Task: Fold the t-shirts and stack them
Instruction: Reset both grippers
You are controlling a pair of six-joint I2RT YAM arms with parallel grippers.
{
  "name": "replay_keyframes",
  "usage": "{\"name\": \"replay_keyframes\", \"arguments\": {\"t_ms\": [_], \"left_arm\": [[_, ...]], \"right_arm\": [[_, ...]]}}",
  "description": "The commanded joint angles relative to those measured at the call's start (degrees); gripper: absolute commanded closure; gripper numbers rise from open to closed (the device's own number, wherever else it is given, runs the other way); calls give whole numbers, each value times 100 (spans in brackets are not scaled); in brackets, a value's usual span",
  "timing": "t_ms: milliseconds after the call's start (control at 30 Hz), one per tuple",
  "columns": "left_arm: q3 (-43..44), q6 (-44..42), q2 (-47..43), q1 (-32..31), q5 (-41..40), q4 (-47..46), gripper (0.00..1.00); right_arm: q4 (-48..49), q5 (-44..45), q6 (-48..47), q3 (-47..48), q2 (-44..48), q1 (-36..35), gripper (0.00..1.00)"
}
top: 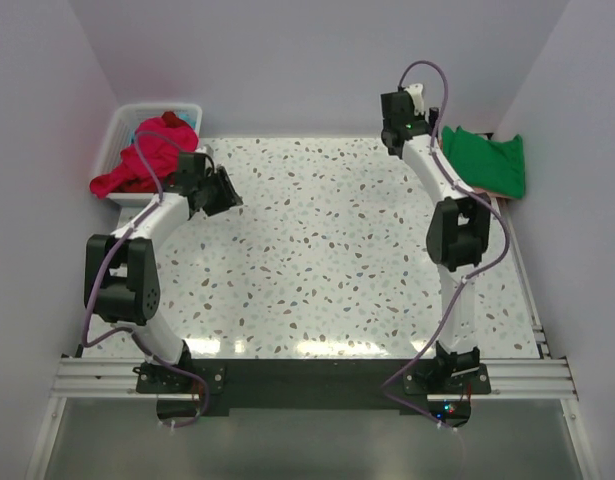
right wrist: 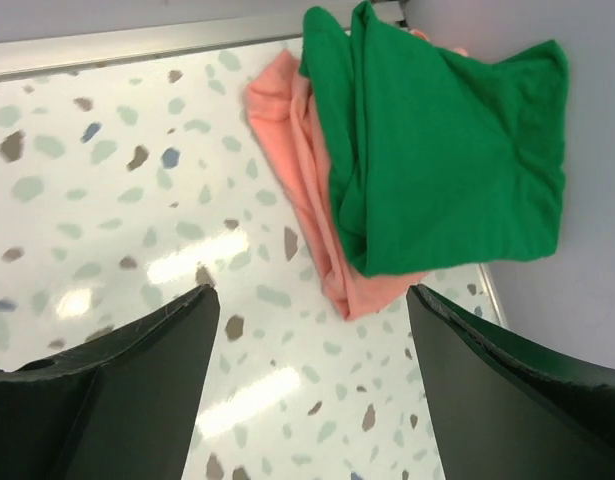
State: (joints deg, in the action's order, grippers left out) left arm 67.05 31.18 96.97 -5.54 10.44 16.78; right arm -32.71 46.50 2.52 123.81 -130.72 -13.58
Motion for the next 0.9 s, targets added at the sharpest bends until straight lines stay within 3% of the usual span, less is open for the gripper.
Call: {"name": "replay_keyframes", "arguments": {"t_ms": [0, 167, 433, 867], "left_arm": [[1, -244, -240, -105, -94, -376, 43], [63, -481, -319, -324, -445, -386, 30], [98, -850, -538, -685, -1025, -192, 24], [-209, -1088, -1198, -1063, -1632, -193, 20]], "right_arm": [[-263, -984, 486, -769, 1117, -355, 19], [-87, -1748, 749, -1823, 1952, -742, 16], [80, -2751, 1399, -3036, 3015, -1058, 15], [265, -3217, 1681, -3425, 3316, -1814, 15]]}}
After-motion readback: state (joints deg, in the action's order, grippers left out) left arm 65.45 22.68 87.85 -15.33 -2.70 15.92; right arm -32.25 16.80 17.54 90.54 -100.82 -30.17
